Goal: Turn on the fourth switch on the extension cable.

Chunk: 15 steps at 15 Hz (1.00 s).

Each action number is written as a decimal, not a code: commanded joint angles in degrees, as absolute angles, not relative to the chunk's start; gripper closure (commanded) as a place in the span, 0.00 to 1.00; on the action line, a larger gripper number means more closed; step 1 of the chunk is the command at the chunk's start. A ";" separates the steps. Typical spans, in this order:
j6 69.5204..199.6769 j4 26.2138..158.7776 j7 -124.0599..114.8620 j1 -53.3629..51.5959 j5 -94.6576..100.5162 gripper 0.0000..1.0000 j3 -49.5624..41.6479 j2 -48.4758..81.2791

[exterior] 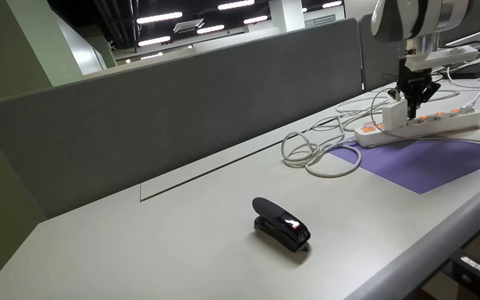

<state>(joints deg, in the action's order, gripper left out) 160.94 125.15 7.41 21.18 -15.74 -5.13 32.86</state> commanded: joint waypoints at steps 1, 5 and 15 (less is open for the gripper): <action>159.79 123.11 6.17 22.18 -15.79 1.00 -4.22 34.19; 159.72 122.71 5.73 21.94 -15.67 1.00 -4.47 34.91; 155.05 124.15 1.74 21.56 -16.89 1.00 -5.97 29.55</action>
